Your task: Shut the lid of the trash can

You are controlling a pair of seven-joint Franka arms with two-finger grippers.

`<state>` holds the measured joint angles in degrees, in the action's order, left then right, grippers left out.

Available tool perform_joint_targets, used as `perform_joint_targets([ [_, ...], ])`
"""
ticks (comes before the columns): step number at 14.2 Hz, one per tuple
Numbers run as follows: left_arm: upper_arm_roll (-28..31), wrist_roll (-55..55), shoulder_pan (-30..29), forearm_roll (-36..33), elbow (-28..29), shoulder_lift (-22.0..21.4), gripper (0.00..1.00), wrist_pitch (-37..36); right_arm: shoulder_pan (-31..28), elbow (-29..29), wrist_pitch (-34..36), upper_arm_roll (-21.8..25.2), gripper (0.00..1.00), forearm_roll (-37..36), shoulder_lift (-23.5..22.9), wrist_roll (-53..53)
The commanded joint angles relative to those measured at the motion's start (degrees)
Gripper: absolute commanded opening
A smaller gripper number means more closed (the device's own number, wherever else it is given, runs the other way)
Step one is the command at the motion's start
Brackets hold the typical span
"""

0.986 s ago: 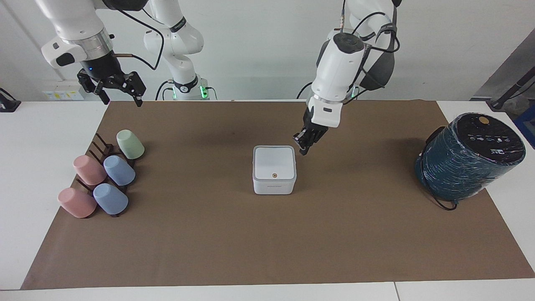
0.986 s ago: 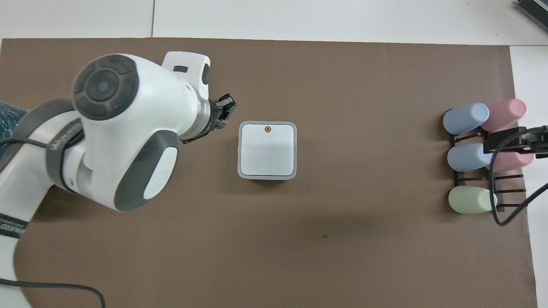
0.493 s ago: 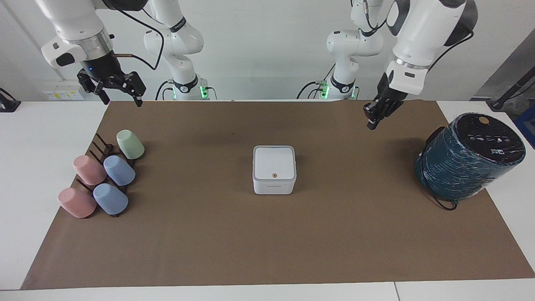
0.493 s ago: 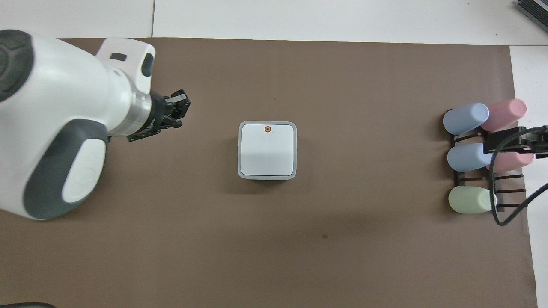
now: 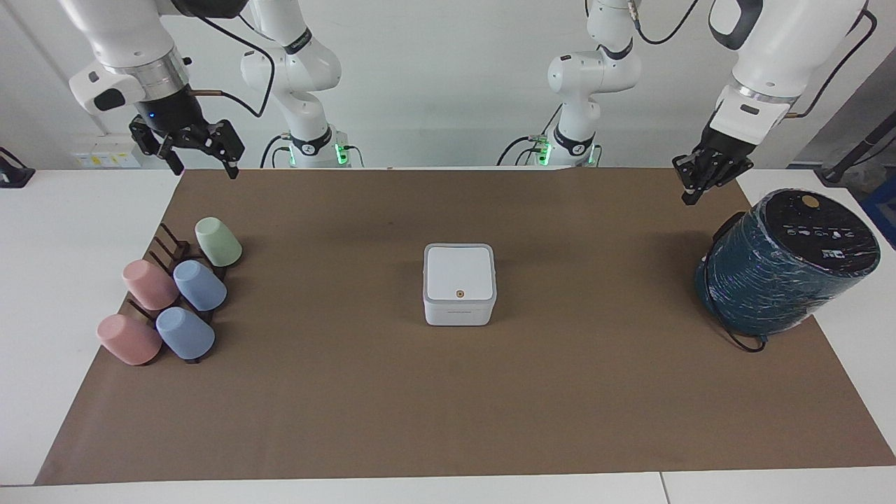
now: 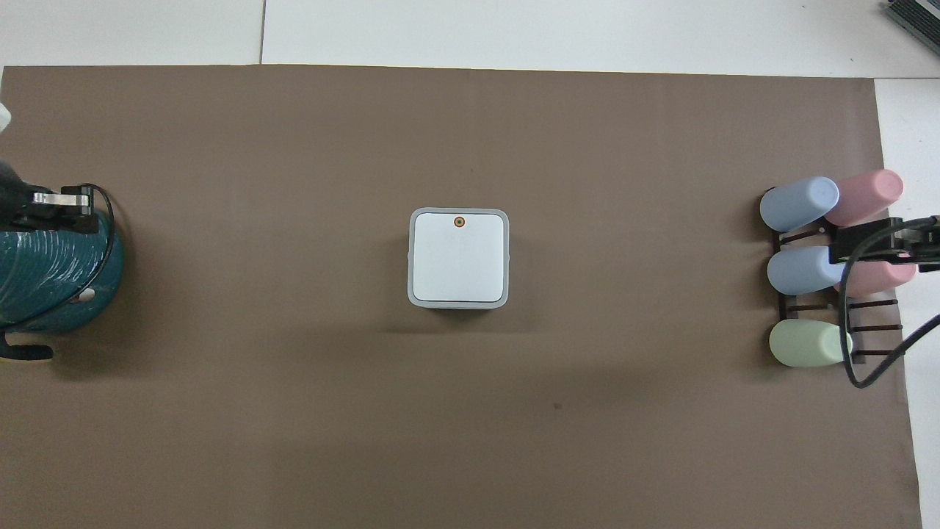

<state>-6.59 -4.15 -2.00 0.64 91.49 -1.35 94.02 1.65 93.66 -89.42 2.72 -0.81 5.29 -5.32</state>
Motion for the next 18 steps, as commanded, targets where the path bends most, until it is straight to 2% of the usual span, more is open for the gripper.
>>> perform_joint_targets([
  [1,-0.5,1.3,0.4,-1.3,1.0,-1.1,0.56,-1.0,-0.2,0.1,0.0,-0.1,1.0,0.9,0.5,-0.2],
  [2,-0.7,1.4,0.8,-1.3,1.5,-1.3,0.72,-0.9,-0.2,0.1,0.0,-0.1,1.0,0.9,0.4,-0.2],
  [3,-1.0,1.5,0.9,-1.3,2.1,-1.5,0.77,-0.5,-0.2,0.1,0.0,-0.1,1.0,0.9,0.5,-0.2],
  [5,-1.2,1.7,1.2,-1.3,2.7,-1.6,0.78,0.7,-0.2,0.1,-0.1,-0.1,1.0,0.9,0.5,-0.1],
  [6,-1.1,1.6,1.9,-1.3,2.8,-1.7,0.84,0.6,-0.2,0.1,0.0,-0.1,1.0,0.9,0.5,-0.1],
  [7,-1.1,1.6,1.9,-1.3,2.8,-1.7,0.96,0.7,-0.2,0.1,0.0,-0.1,1.0,0.9,0.4,-0.2],
  [8,-1.1,1.6,1.9,-1.3,2.8,-1.7,1.0,1.1,-0.2,0.1,0.0,-0.1,1.0,0.9,0.5,-0.2],
  [18,-1.1,1.6,1.7,-1.3,3.2,-1.8,1.0,2.1,-0.2,0.1,0.0,-0.1,1.0,0.9,0.5,-0.2],
])
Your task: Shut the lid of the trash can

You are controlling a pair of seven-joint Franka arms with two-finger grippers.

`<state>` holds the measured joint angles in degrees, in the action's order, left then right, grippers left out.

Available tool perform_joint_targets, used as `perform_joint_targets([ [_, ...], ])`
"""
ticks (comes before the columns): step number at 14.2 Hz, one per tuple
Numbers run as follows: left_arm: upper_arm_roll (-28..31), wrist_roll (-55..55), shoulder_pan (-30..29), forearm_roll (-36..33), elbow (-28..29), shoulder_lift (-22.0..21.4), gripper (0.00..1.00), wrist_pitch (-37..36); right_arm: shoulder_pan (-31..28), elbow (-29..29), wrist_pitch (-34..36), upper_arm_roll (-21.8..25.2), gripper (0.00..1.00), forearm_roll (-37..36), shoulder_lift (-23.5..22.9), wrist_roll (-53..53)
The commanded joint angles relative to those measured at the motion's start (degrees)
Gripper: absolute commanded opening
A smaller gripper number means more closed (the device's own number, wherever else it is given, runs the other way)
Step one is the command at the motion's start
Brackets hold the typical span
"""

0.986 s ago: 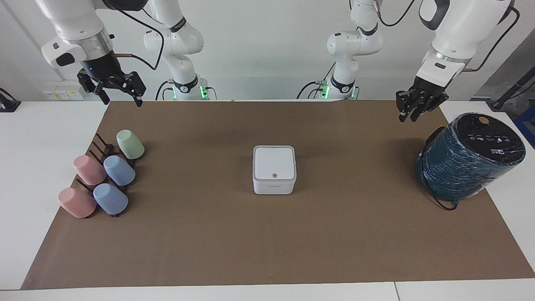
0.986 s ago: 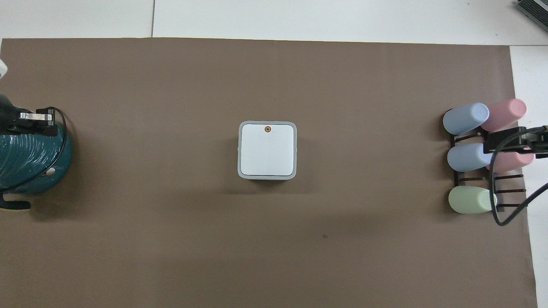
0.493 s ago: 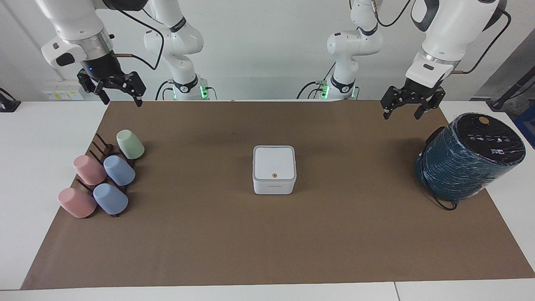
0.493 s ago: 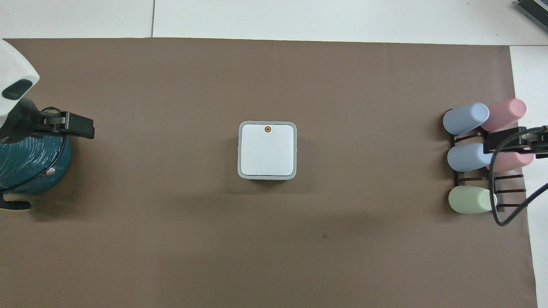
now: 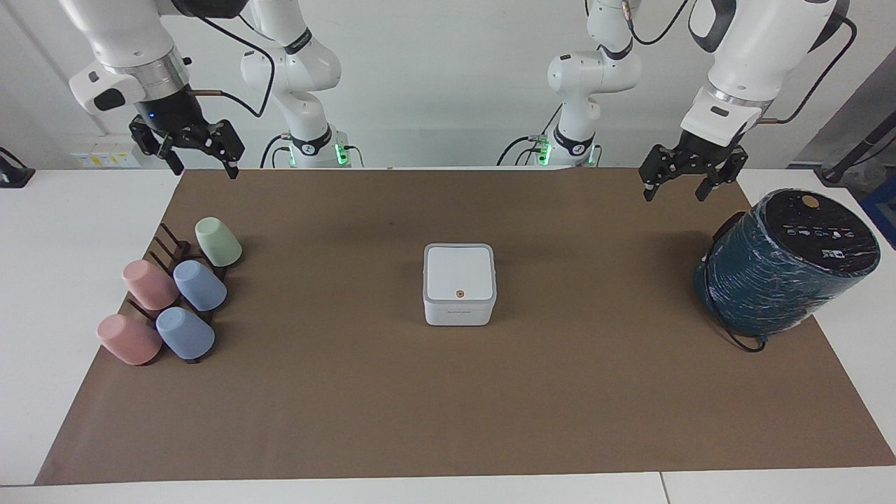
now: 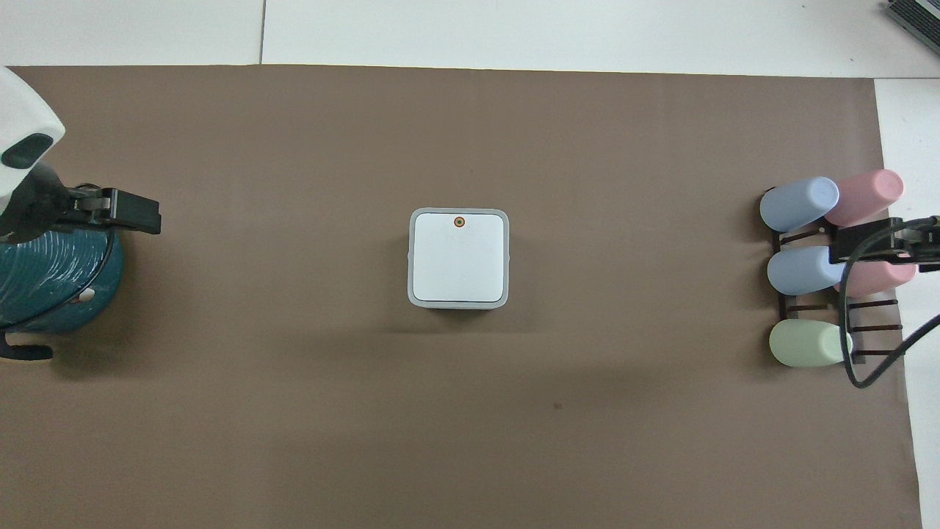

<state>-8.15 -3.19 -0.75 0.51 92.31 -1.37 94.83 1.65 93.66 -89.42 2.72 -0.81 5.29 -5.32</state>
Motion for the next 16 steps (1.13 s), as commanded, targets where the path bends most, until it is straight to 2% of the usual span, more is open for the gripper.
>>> perform_joint_targets([
  [1,0.9,0.6,0.8,-1.1,2.8,-1.8,1.0,1.3,-0.2,0.1,-0.1,-0.1,1.0,0.9,0.4,-0.2],
  [4,1.7,0.6,1.6,-0.8,2.0,-1.4,1.0,0.0,-0.2,0.1,0.0,-0.1,1.0,0.9,0.5,-0.2],
  [6,5.1,0.7,3.5,-0.1,0.2,-0.6,1.0,-1.8,-0.2,0.1,0.0,-0.1,1.0,0.9,0.4,-0.2],
  [16,3.8,0.7,2.7,-0.1,-2.8,1.0,1.0,-4.9,-0.2,0.1,0.0,-0.1,1.0,0.9,0.5,-0.2],
])
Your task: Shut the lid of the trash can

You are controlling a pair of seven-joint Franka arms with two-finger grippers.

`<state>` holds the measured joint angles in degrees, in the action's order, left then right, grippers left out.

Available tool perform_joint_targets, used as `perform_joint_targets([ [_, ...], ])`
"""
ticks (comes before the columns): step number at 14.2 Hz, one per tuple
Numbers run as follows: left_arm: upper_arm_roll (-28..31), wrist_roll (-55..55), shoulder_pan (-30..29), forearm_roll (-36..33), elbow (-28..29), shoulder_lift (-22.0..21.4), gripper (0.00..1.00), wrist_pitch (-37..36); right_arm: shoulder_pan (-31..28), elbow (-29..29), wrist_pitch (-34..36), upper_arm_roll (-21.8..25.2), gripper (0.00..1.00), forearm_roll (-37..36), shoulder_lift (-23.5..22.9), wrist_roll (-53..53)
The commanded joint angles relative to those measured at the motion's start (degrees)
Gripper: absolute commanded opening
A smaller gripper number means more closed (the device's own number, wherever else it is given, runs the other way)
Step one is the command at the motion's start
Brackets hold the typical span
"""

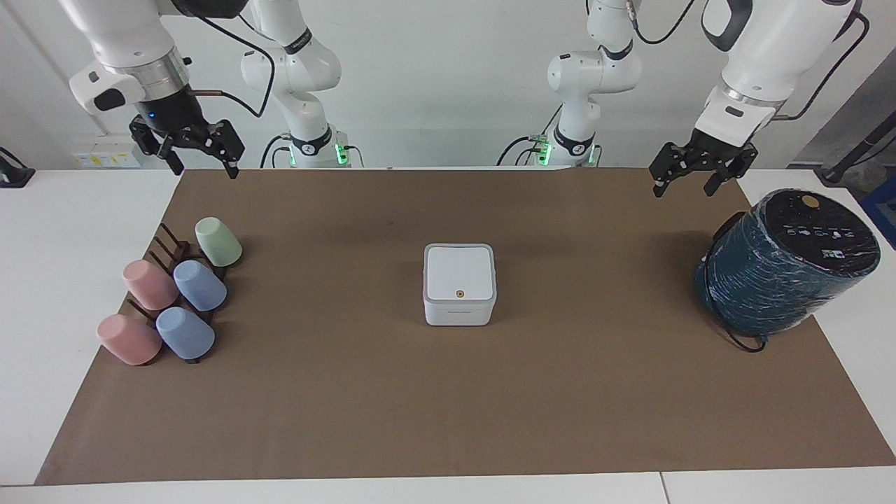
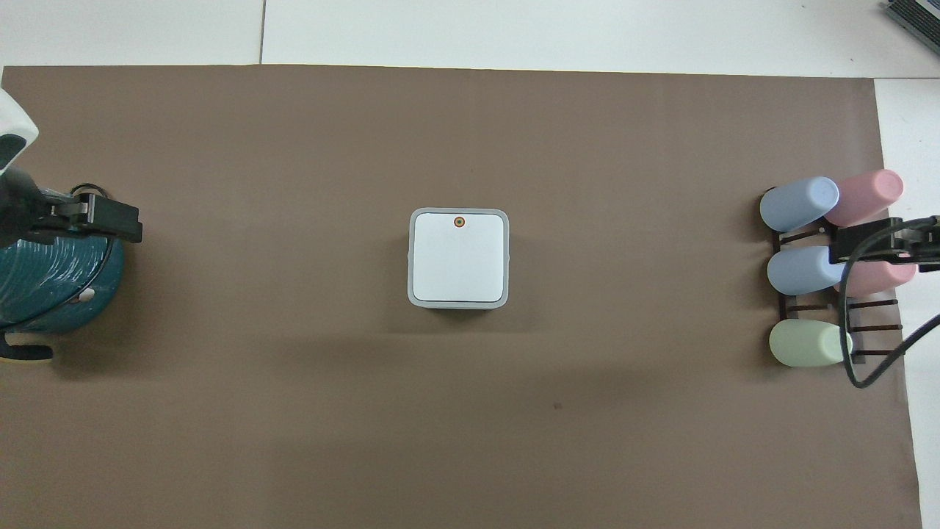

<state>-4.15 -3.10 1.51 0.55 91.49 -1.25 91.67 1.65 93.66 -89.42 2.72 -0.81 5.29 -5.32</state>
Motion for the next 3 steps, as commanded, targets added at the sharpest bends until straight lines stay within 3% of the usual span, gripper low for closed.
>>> perform_joint_targets([
  [1,-0.2,0.6,0.4,0.0,-1.9,0.9,1.0,-1.6,-0.2,0.1,0.0,-0.1,1.0,0.9,0.5,-0.2],
  [3,-0.4,0.6,0.4,0.4,-2.7,0.9,1.0,-1.6,-0.2,0.1,0.0,-0.1,1.0,0.9,0.5,-0.2],
])
